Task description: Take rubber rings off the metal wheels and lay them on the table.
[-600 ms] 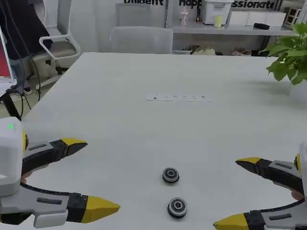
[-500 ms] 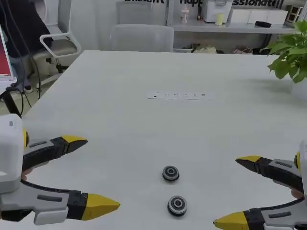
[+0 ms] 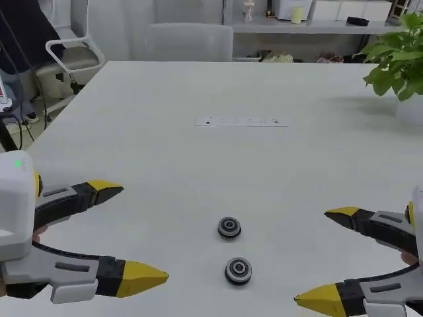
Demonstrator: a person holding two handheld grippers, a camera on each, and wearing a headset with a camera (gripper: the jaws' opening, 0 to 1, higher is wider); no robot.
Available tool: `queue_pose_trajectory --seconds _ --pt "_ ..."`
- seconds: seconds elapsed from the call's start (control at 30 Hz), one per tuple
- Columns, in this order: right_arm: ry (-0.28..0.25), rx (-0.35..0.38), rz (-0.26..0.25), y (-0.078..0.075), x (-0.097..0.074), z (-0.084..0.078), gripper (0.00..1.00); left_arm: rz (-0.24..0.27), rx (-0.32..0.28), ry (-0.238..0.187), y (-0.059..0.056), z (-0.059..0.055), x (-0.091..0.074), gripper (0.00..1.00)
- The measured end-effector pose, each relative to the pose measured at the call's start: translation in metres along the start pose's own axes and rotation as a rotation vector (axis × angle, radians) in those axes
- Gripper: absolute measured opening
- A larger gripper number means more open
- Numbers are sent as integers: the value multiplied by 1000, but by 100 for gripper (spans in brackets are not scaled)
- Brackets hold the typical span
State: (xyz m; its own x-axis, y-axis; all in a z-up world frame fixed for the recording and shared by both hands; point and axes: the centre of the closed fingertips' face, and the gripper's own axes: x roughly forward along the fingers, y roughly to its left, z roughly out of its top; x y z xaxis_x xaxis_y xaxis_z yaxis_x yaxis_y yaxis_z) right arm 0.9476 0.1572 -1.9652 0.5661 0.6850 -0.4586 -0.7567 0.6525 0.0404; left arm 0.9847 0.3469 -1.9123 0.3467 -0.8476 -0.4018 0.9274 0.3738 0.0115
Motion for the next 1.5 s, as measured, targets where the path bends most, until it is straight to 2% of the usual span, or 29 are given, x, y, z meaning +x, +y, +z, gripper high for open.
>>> queue_pose_trajectory --seconds 0.2,0.5,0.73,1.07,1.23,1.5 --pt "15 -8 5 3 -1 -5 96 3 -3 -11 -1 2 1 90" --pt "10 -13 8 1 0 -4 96 2 -9 -7 -3 -2 2 90" --pt "8 -20 16 3 1 -4 95 -14 -30 -20 -5 1 2 91" --pt "17 -33 28 7 0 -7 90 -36 -19 -14 -5 0 10 90" --pt "17 -38 36 8 2 -6 87 -42 -20 -9 -4 -1 11 90" --pt "1 -31 65 7 9 -3 76 -51 -13 3 -2 -3 15 90"
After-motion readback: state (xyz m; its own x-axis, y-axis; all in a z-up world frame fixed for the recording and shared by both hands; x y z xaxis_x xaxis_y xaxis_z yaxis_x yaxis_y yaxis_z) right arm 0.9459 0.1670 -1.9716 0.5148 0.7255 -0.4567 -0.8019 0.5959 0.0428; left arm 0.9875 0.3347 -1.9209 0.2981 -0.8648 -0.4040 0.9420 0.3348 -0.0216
